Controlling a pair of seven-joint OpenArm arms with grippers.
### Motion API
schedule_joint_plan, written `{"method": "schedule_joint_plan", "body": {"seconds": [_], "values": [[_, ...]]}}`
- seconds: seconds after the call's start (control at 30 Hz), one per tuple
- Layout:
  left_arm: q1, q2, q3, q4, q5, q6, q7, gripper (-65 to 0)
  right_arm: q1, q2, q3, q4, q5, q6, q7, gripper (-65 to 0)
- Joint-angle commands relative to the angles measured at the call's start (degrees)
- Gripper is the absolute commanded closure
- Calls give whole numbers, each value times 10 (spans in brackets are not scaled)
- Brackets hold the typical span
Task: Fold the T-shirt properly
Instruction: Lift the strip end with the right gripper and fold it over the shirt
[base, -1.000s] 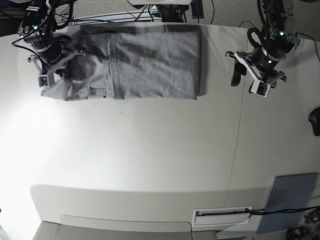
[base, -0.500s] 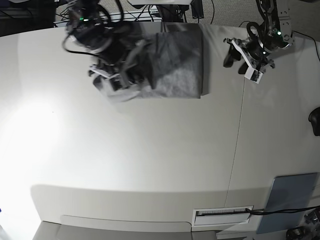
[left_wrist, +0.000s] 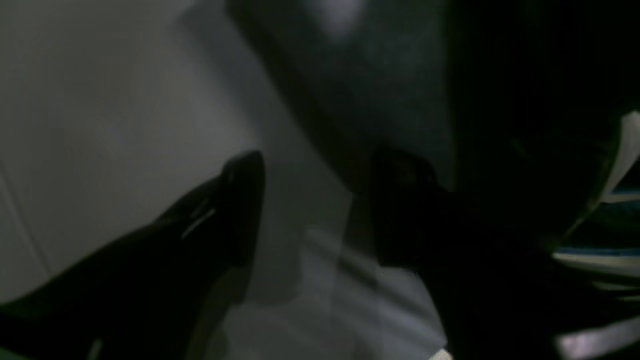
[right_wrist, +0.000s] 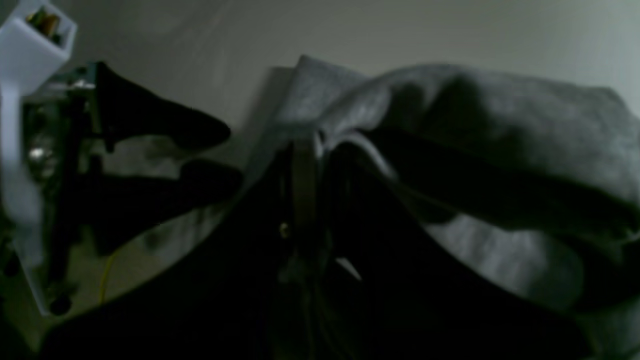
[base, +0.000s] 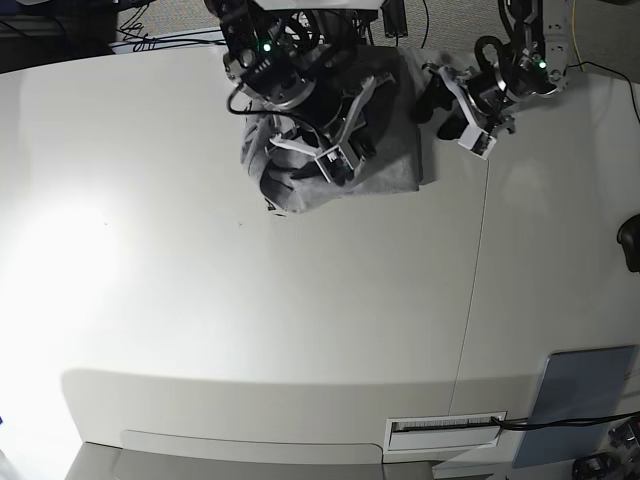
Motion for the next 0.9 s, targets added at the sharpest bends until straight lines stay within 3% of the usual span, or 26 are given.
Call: {"method": "schedule_joint_plan", "body": {"seconds": [0.0, 0.27, 0.47, 0.53, 0.6, 0.73, 0.87], "values": [[0, -5, 2, 5, 2, 2, 7, -330, 7, -6, -3, -1, 17, 4, 17, 0], [0, -5, 2, 5, 2, 1, 5, -330, 39, -6, -3, -68, 138, 99, 30, 0], [0, -5, 2, 5, 2, 1, 4, -330, 46, -6, -3, -83, 168, 114, 37, 0], [0, -5, 2, 5, 2, 1, 4, -330, 46, -6, -3, -83, 172, 154, 41, 0], [0, -5, 2, 5, 2, 1, 5, -330, 46, -6, -3, -83, 190, 197, 51, -66], [0, -5, 2, 5, 2, 1, 5, -330, 50, -6, -3, -83, 246, 238, 58, -252], [0, -5, 2, 5, 2, 1, 5, -330, 50, -6, -3, -83, 261, 239, 66, -264]]}}
